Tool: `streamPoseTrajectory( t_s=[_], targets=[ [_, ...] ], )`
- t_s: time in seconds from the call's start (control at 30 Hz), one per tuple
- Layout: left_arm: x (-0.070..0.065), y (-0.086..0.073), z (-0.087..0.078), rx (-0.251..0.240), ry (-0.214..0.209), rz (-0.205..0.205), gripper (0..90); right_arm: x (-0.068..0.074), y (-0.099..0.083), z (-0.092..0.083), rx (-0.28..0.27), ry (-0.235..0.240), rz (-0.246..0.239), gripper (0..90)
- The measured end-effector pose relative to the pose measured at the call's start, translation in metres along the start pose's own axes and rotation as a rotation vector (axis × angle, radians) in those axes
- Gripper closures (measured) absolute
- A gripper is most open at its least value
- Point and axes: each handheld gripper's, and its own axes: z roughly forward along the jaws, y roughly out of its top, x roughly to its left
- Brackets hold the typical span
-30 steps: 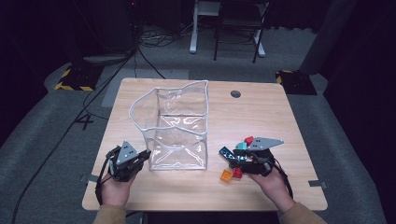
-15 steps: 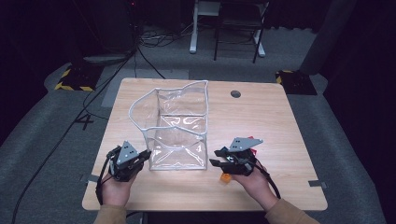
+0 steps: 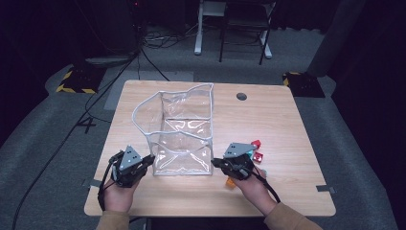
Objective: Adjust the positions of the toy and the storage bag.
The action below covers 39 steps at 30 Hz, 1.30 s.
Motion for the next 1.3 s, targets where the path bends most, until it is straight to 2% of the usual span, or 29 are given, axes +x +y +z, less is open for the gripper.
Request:
streamPoseTrajectory(
  t_s=[0.1, 0.17, 0.2, 0.4, 0.53, 0.67, 0.77, 0.9, 0.97, 1.0, 1.03, 1.07, 1.1, 1.13, 1.2, 1.27, 1.3],
  targets=[
    [-0.002, -0.004, -0.005, -0.003, -0.002, 0.001, 87.3, 0.004, -0.003, -0.003, -0.003, 0.026, 0.004, 87.3],
    [-0.005, -0.009, -0.011, -0.005, -0.003, 0.001, 87.3, 0.015, -0.009, -0.008, -0.008, 0.056, -0.004, 87.3],
    [-0.005, -0.009, -0.011, -0.005, -0.003, 0.001, 87.3, 0.015, -0.009, -0.008, -0.008, 0.056, -0.004, 87.3],
    [-0.014, -0.014, -0.018, -0.012, -0.028, 0.016, 87.2, 0.038, -0.022, -0.023, -0.008, 0.123, -0.013, 87.3],
    [-0.025, -0.017, -0.023, -0.011, -0.050, 0.038, 87.2, 0.045, -0.030, -0.032, -0.009, 0.144, -0.008, 87.2],
    [-0.030, -0.020, -0.025, -0.017, -0.064, 0.045, 87.0, 0.049, -0.036, -0.037, -0.010, 0.160, 0.002, 87.2],
    [-0.032, -0.023, -0.028, -0.030, -0.094, 0.040, 87.1, 0.058, -0.040, -0.043, -0.005, 0.158, -0.017, 87.0],
    [-0.033, -0.024, -0.028, -0.033, -0.100, 0.046, 87.0, 0.063, -0.043, -0.046, -0.008, 0.162, -0.024, 86.6],
    [-0.032, -0.025, -0.029, -0.039, -0.096, 0.051, 85.8, 0.065, -0.044, -0.047, -0.012, 0.158, -0.034, 81.9],
    [-0.032, -0.025, -0.029, -0.039, -0.096, 0.051, 80.7, 0.065, -0.044, -0.047, -0.012, 0.158, -0.034, 81.9],
    [-0.032, -0.025, -0.029, -0.038, -0.081, 0.052, 80.7, 0.065, -0.044, -0.048, -0.022, 0.156, -0.035, 74.8],
    [-0.029, -0.025, -0.030, -0.026, -0.067, 0.038, 62.0, 0.061, -0.044, -0.050, -0.034, 0.160, -0.027, 65.4],
    [-0.029, -0.025, -0.030, -0.026, -0.067, 0.038, 57.4, 0.061, -0.044, -0.050, -0.034, 0.160, -0.027, 65.4],
    [-0.027, -0.026, -0.031, -0.018, -0.065, 0.032, 57.4, 0.058, -0.044, -0.052, -0.035, 0.166, -0.016, 63.4],
    [-0.023, -0.028, -0.034, -0.011, -0.049, 0.031, 49.1, 0.050, -0.044, -0.056, -0.036, 0.171, -0.001, 57.9],
    [-0.020, -0.031, -0.036, -0.016, -0.053, 0.019, 43.2, 0.041, -0.045, -0.062, -0.042, 0.148, 0.008, 57.1],
    [-0.018, -0.033, -0.038, -0.017, -0.056, 0.025, 41.4, 0.036, -0.045, -0.066, -0.047, 0.143, 0.016, 56.0]
  ],
)
